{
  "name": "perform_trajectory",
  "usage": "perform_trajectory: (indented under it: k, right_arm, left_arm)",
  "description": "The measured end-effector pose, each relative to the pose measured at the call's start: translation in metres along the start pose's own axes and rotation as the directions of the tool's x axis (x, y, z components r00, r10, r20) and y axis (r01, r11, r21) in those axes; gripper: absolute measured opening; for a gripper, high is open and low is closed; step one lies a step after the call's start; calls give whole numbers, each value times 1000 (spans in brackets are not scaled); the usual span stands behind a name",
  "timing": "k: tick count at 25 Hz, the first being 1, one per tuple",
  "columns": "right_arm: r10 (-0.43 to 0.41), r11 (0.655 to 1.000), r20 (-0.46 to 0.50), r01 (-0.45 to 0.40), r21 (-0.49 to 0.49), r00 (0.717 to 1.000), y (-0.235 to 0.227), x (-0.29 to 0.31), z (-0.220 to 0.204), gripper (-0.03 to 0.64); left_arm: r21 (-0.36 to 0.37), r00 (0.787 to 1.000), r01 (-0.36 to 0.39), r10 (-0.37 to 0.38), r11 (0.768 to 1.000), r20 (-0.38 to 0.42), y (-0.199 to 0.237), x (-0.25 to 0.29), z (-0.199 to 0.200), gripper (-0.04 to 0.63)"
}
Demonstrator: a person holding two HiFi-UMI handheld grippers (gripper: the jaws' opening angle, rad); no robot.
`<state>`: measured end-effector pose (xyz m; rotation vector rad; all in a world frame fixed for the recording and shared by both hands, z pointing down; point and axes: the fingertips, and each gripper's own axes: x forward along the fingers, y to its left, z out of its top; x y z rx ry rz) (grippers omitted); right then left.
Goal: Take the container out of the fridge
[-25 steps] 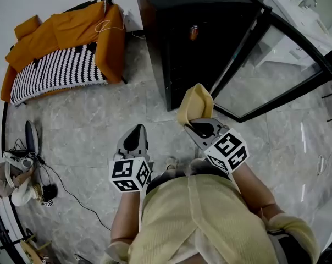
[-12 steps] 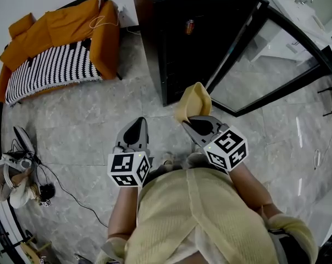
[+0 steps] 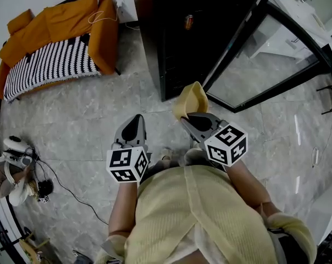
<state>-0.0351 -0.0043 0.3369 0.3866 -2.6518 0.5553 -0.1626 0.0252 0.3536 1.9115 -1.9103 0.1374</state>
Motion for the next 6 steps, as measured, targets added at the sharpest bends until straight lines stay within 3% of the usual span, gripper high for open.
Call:
perform_trajectory:
  k: [6]
  right_arm:
    - [7,1000,-8,-7,22,1000,5,7,-3,34]
  left_arm:
    - [1,1000,-6,6,1000,4,4,-7,-1,23]
